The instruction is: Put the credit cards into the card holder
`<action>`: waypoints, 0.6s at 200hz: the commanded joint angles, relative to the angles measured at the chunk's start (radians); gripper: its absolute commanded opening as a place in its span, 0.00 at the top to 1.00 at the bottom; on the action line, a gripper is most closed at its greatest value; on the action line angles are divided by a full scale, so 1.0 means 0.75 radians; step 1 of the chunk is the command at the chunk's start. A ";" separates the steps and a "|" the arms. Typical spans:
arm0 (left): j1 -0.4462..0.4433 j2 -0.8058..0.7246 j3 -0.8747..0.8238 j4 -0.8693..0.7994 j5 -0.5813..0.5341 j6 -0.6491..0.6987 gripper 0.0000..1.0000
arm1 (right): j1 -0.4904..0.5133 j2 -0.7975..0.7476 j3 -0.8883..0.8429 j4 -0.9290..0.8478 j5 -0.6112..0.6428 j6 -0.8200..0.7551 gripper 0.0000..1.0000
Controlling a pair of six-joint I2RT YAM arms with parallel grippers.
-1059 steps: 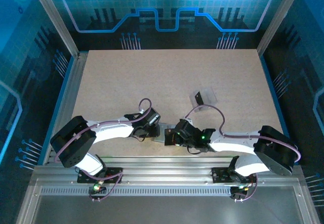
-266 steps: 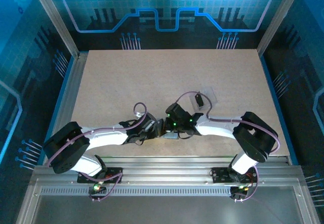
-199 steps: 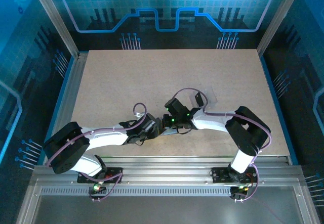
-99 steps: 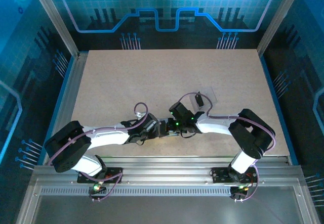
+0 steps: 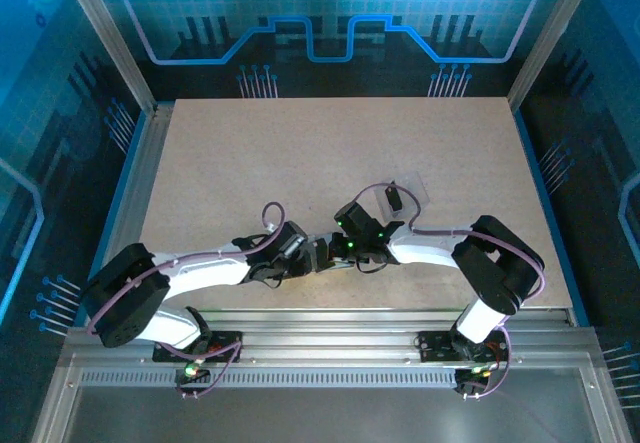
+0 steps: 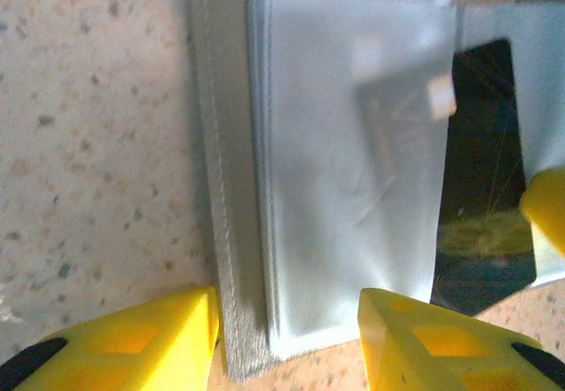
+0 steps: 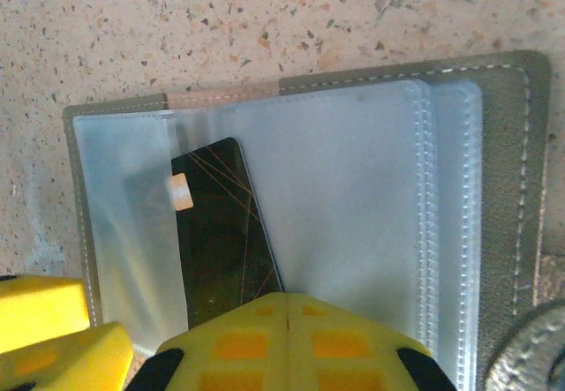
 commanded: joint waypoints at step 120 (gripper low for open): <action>0.118 0.090 0.114 -0.047 0.162 0.149 0.86 | 0.011 -0.046 -0.007 0.007 0.032 0.053 1.00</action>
